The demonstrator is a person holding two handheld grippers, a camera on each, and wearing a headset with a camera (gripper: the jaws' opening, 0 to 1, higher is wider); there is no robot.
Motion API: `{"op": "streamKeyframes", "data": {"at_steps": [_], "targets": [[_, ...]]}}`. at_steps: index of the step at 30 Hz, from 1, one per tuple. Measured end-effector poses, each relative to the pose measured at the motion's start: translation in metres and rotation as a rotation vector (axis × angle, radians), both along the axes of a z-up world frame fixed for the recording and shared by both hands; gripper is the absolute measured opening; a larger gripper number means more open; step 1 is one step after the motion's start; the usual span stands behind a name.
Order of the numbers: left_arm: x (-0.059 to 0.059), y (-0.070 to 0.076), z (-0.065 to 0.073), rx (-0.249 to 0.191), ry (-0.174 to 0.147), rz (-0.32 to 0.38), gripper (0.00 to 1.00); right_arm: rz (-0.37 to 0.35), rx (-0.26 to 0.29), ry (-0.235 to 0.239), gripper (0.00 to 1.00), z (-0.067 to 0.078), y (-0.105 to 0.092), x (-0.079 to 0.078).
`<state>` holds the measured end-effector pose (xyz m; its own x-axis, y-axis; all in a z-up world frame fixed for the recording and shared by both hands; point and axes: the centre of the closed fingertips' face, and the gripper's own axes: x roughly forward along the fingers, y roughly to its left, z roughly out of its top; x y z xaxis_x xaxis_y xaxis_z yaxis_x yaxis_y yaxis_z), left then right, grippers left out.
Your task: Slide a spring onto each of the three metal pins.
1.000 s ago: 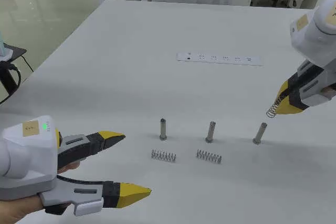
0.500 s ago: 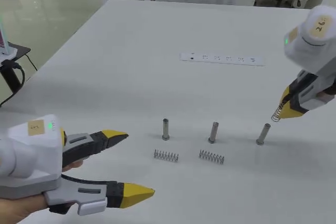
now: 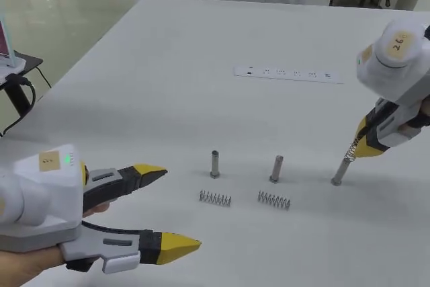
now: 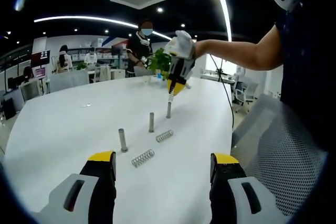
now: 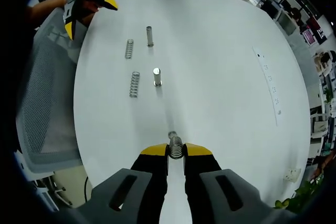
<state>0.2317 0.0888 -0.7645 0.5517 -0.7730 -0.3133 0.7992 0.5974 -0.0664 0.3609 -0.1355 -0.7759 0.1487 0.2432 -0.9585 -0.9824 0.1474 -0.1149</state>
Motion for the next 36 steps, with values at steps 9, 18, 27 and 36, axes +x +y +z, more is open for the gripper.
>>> {"op": "streamKeyframes", "data": {"at_steps": [9, 18, 27, 36], "targets": [[0.001, 0.0, 0.0, 0.001, 0.0, 0.0, 0.69, -0.006, 0.003, 0.016, 0.09, -0.006, 0.001, 0.001], [0.0, 0.0, 0.001, 0.002, 0.002, 0.001, 0.68, -0.016, -0.002, 0.033, 0.09, -0.018, 0.001, 0.001], [0.0, 0.0, 0.002, 0.002, -0.002, 0.002, 0.68, -0.026, -0.01, 0.046, 0.09, -0.029, 0.004, 0.0], [-0.002, -0.001, 0.002, 0.002, -0.001, 0.003, 0.68, -0.035, -0.018, 0.068, 0.09, -0.038, 0.005, -0.004]]}}
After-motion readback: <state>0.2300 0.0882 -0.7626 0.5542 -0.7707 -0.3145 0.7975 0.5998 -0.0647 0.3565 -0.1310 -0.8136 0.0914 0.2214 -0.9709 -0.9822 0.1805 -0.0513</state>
